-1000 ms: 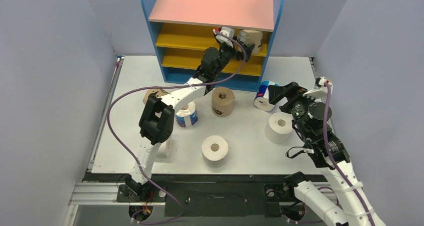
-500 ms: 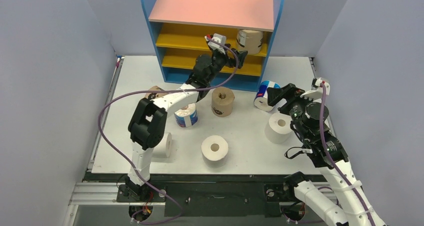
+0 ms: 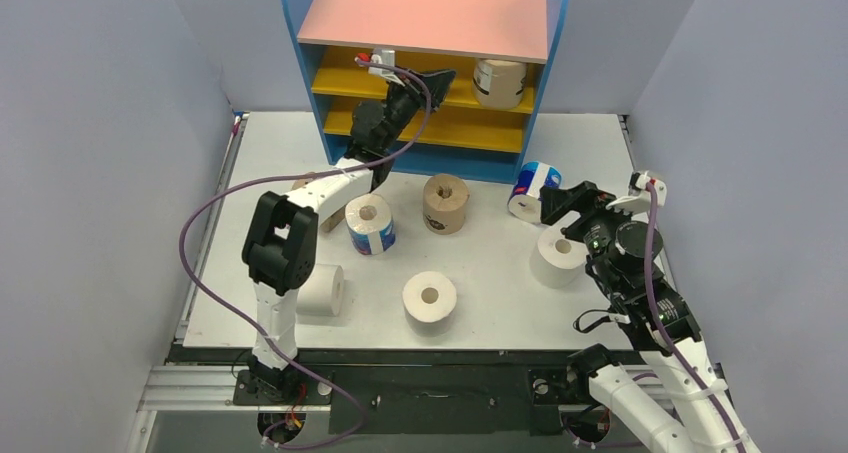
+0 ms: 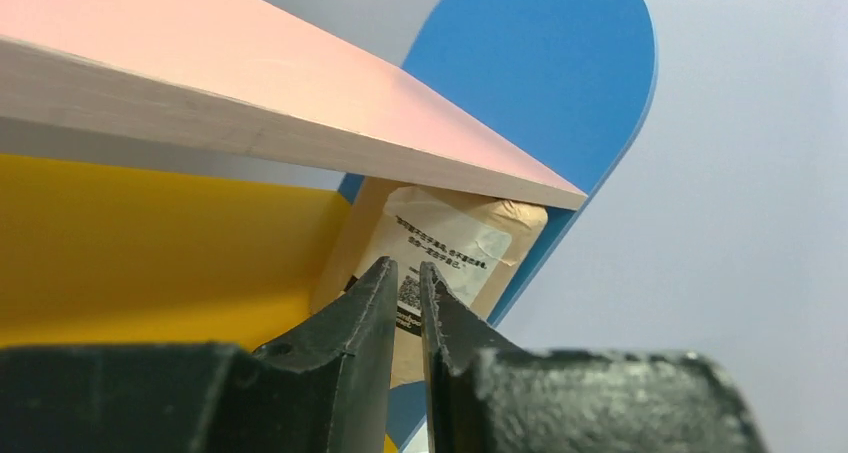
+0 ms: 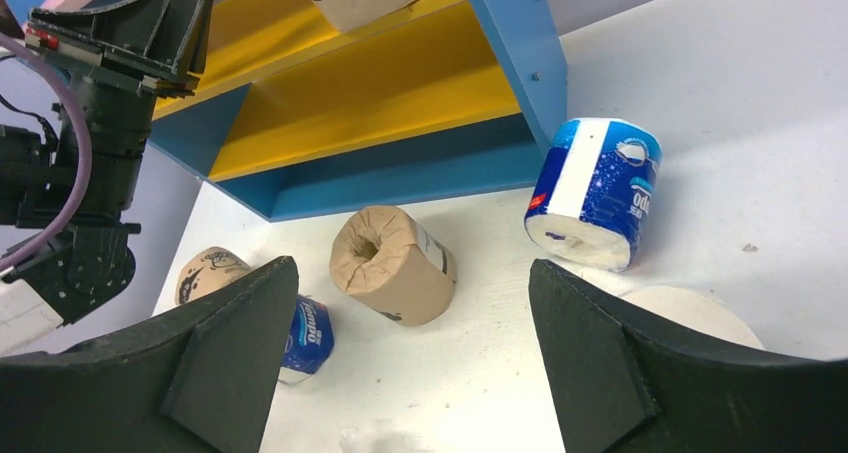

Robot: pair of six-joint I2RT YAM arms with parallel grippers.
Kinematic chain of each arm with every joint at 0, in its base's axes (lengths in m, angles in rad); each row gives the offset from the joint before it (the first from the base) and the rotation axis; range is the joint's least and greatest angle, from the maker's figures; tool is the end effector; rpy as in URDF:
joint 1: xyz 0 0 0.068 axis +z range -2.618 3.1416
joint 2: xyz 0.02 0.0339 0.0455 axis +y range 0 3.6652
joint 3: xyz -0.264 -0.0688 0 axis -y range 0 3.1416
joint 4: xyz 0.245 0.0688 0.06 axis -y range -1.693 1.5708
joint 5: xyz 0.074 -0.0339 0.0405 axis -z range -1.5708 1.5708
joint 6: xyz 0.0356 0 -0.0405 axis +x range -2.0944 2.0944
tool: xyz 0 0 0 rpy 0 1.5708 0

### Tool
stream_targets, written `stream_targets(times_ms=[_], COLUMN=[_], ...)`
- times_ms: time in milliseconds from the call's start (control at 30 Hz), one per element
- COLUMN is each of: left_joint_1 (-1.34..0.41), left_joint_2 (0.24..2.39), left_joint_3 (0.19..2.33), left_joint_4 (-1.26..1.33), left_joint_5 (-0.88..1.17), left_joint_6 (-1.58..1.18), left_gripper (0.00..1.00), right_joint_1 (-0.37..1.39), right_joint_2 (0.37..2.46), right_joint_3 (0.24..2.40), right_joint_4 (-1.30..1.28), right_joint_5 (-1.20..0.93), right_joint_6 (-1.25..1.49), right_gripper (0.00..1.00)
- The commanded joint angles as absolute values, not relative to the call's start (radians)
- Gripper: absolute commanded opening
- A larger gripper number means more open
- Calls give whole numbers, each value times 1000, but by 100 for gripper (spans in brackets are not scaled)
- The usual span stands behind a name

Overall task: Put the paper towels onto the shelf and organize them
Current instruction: Place the paper towel on the shelf.

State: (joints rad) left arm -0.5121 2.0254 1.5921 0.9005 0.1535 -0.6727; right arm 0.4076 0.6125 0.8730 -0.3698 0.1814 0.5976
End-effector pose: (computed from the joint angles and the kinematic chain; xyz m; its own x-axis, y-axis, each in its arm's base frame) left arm 0.4166 -0.2404 0.3514 -0.0688 -0.6677 -0.7412 0.7165 0.4840 -0.5025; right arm 0.1252 0.0471 0.3745 -0.2095 0.5123 -0.8328 -0.1299 0.8296 0.5430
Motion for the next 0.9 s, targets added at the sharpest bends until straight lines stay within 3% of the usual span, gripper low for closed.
stream_targets(times_ms=[0, 67, 867], left_joint_1=[-523, -522, -550], left_joint_2=[2100, 2120, 2248], left_joint_3=[1710, 1731, 1858], left_joint_4=[961, 950, 918], left_joint_5=[276, 289, 404], left_joint_6=[-804, -814, -872], left_gripper=[9, 0, 0], right_joint_1=[415, 416, 414], right_joint_2=[601, 601, 594], right_joint_3=[846, 839, 798], right_joint_4=[-369, -372, -378], right_joint_5=[209, 206, 189], right_joint_6=[581, 586, 603], right_gripper=[81, 81, 81])
